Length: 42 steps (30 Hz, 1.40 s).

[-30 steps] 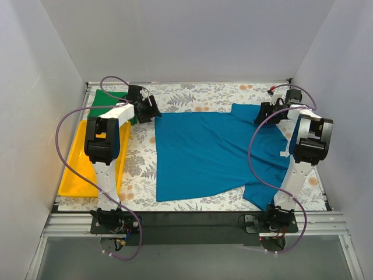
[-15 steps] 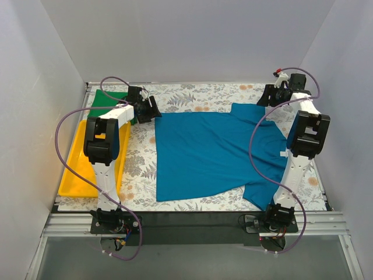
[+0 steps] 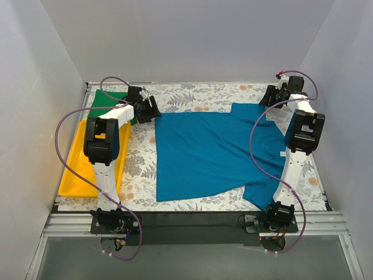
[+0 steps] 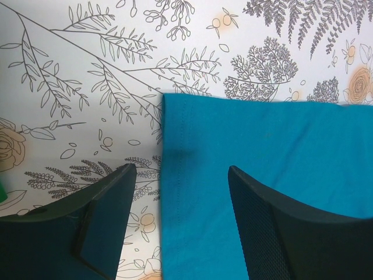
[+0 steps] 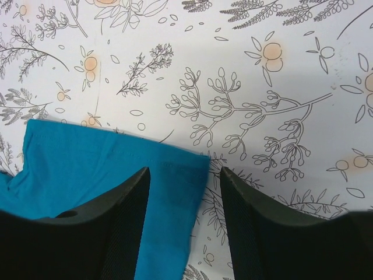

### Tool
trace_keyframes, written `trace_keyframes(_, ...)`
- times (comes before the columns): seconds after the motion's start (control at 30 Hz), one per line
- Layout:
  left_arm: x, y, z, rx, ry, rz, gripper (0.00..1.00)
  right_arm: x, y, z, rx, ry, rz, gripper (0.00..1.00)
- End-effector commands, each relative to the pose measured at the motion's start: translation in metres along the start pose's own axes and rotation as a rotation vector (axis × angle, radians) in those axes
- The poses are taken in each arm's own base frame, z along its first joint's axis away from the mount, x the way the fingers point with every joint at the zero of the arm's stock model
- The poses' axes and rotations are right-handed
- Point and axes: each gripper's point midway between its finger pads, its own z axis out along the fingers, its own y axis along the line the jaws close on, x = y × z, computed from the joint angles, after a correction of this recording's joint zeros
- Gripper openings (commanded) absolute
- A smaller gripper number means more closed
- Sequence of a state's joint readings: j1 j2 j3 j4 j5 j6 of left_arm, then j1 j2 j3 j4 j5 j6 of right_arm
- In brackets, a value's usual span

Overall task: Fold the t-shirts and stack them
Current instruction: Flatten the tshirt out

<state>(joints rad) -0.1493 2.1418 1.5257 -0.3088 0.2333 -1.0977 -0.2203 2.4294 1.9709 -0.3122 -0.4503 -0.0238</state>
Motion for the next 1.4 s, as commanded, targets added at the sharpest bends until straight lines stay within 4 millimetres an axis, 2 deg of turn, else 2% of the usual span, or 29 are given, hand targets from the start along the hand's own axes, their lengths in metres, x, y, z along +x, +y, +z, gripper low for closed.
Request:
trace_keyframes(0.0, 0.018, 0.006, -0.003, -0.015, 0.067, -0.022, 0.64, -0.003, -0.009, 0.005, 0.021, -0.006, 0.017, 0.57)
trace_keyframes(0.37, 0.022, 0.004, 0.004, -0.002, 0.097, -0.051, 0.64, 0.014, 0.002, 0.015, -0.065, 0.035, 0.079, 0.44)
trace_keyframes(0.53, 0.025, 0.004, 0.006, -0.001, 0.108, -0.061, 0.64, 0.018, 0.002, 0.017, -0.074, 0.048, 0.093, 0.32)
trace_keyframes(0.7, 0.027, 0.004, 0.009, 0.001, 0.121, -0.077, 0.63, 0.014, -0.001, 0.014, -0.063, 0.037, 0.096, 0.14)
trace_keyframes(0.83, 0.029, 0.007, 0.012, -0.015, 0.135, -0.094, 0.63, 0.008, -0.003, 0.011, -0.063, 0.023, 0.097, 0.06)
trace_keyframes(1.0, 0.028, 0.014, 0.017, -0.059, 0.134, -0.112, 0.63, 0.009, -0.005, 0.008, -0.088, 0.020, 0.115, 0.02)
trace_keyframes(1.17, 0.020, 0.017, 0.023, -0.088, 0.126, -0.111, 0.55, 0.013, -0.003, 0.007, -0.113, 0.025, 0.129, 0.01)
trace_keyframes(1.37, 0.028, 0.022, 0.034, -0.108, 0.171, -0.112, 0.47, 0.019, 0.000, 0.005, -0.134, 0.032, 0.139, 0.01)
